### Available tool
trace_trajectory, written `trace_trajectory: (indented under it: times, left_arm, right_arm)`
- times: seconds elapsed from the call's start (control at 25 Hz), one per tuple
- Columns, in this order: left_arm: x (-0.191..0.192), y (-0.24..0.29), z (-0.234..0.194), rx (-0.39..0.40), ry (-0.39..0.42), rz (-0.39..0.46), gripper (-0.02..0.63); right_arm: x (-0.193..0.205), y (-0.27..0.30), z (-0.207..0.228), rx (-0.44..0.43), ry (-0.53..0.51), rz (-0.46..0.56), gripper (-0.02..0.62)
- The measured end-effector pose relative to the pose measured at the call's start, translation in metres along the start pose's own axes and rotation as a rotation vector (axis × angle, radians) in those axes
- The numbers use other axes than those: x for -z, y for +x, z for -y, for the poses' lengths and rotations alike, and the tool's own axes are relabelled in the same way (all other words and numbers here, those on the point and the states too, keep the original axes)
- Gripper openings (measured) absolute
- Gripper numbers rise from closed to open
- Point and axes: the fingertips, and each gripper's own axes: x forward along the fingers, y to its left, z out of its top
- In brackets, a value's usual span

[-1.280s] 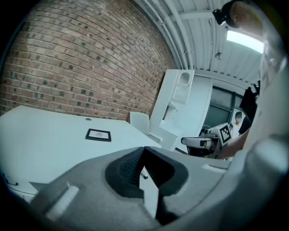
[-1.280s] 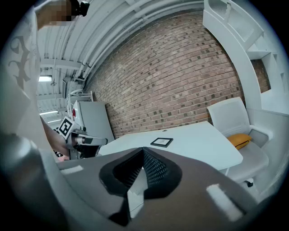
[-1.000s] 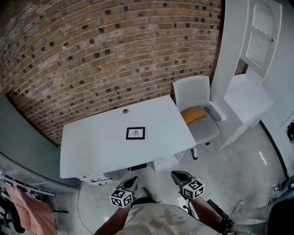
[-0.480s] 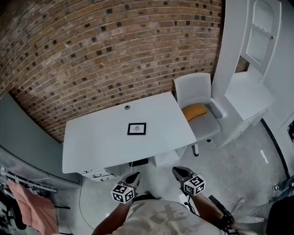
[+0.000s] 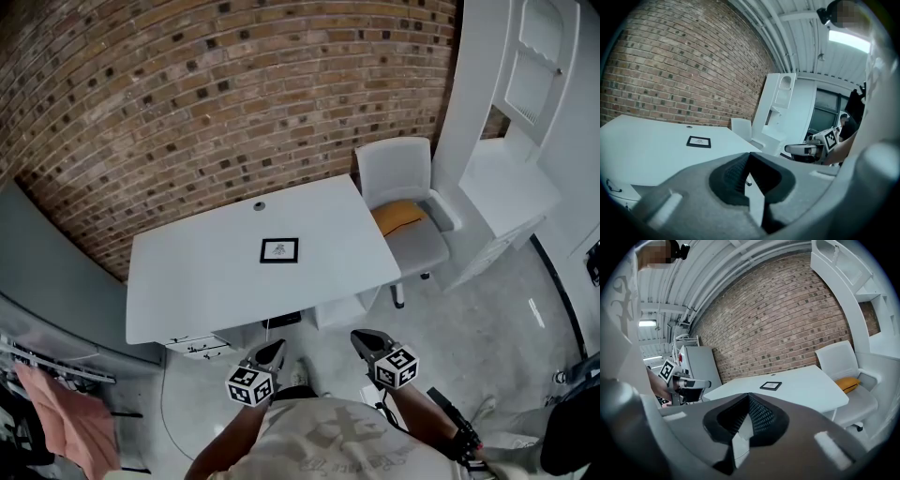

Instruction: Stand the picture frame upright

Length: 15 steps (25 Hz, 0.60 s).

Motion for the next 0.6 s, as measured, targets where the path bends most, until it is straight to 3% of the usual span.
trace_trajectory:
  times: [0.6]
  left_arm:
    - [0.012,0.008,-0.050,-0.022,-0.056,-0.014,0.003]
  right_arm:
    - [-0.006,0.043,0.019,0.034,0.017,-0.007,0.008]
